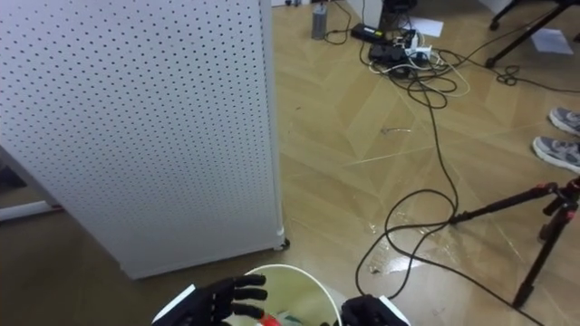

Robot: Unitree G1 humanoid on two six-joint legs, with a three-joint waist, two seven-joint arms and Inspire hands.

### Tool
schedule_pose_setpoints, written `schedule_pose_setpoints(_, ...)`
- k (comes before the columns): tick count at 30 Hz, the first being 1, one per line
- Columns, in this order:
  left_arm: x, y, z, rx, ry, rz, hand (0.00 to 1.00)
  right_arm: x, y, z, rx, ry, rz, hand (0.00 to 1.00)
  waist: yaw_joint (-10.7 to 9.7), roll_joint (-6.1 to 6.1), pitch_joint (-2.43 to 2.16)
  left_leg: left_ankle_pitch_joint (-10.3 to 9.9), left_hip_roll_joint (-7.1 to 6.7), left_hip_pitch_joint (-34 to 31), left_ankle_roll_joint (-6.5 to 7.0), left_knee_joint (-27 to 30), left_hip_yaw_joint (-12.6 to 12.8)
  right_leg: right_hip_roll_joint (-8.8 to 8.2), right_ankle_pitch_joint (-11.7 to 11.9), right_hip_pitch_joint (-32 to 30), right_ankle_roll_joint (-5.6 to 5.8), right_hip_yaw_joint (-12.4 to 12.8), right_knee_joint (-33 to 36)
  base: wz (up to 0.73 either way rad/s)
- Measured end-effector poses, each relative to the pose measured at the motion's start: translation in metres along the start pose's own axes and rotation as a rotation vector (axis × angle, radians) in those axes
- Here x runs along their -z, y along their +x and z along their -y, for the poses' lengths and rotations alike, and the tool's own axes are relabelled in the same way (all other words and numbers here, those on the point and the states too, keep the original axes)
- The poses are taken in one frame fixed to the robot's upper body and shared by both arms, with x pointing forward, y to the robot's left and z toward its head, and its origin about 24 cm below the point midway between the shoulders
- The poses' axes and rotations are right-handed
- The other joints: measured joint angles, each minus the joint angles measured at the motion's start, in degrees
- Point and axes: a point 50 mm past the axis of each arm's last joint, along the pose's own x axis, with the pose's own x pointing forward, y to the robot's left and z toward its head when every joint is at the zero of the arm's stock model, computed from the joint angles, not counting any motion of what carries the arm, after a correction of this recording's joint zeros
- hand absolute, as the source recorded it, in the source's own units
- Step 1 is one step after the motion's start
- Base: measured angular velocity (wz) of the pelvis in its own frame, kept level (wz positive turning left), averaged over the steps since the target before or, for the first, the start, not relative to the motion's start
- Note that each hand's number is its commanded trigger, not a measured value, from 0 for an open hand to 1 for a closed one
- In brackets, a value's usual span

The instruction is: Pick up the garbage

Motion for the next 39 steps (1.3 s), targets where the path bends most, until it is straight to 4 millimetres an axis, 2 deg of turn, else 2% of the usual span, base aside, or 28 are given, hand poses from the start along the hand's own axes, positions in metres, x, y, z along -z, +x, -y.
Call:
schedule_pose_setpoints(4, -0.007, -0.001, 0.003, 0.017, -0.003, 0.032, 0.00, -0.007, 0.000, -0.003, -0.024, -0.014, 0.027, 1.00, -1.0, -0.17, 0.01, 0.0, -0.03, 0.5, 0.00, -0.3, -0.2, 0.05, 0.0, 0.4, -0.01, 0.3, -0.1, -0.01)
schedule_pose_setpoints(7, -0.014, -0.002, 0.003, 0.021, -0.037, 0.069, 0.00, -0.005, 0.001, -0.011, -0.054, -0.032, 0.018, 1.00, -1.5, -0.22, 0.02, 0.0, 0.11, 1.6, 0.00, -1.1, -0.2, 0.36, 0.1, 1.4, -0.11, 0.4, -0.6, -0.05)
schedule_pose_setpoints(10, -0.018, -0.002, 0.004, 0.028, -0.045, 0.090, 0.00, -0.001, 0.000, -0.012, -0.057, -0.050, 0.000, 1.00, -1.4, -0.12, -0.04, 0.0, 0.28, 2.1, -0.03, -1.7, -0.4, 0.77, 0.5, 1.9, -0.14, 0.5, -1.1, -0.03)
schedule_pose_setpoints(18, -0.021, -0.003, 0.002, 0.027, -0.039, 0.102, 0.00, -0.010, -0.001, -0.010, -0.065, -0.066, 0.033, 1.00, -1.2, -0.02, -0.19, 0.0, 1.00, 4.1, -0.05, -1.9, -0.2, 1.39, 0.7, 4.5, 0.10, 0.5, -3.1, -0.03)
schedule_pose_setpoints(25, -0.044, -0.006, 0.002, 0.007, 0.051, 0.195, 0.00, -0.018, -0.001, -0.016, -0.105, -0.079, 0.073, 1.00, -0.9, 0.40, -0.31, 0.0, 1.58, 6.0, -0.06, -2.7, 0.0, 1.88, 1.2, 7.3, 0.21, -0.2, -5.2, 0.02)
schedule_pose_setpoints(32, -0.074, -0.012, -0.002, -0.082, 0.102, 0.352, 0.00, -0.030, -0.001, -0.021, -0.123, -0.080, 0.131, 1.00, 1.8, 0.56, -0.39, 0.0, 1.68, 6.7, -0.07, -3.2, -0.5, 1.96, 1.3, 8.0, 0.14, -0.6, -5.4, 0.03)
schedule_pose_setpoints(39, -0.078, -0.016, -0.012, -0.222, 0.164, 0.375, 0.00, -0.037, -0.002, -0.025, -0.139, -0.089, 0.179, 1.00, 3.0, 0.57, -0.43, 0.1, 1.94, 7.9, -0.18, -3.8, -1.5, 2.03, 1.4, 9.8, 0.08, -1.7, -6.4, 0.08)
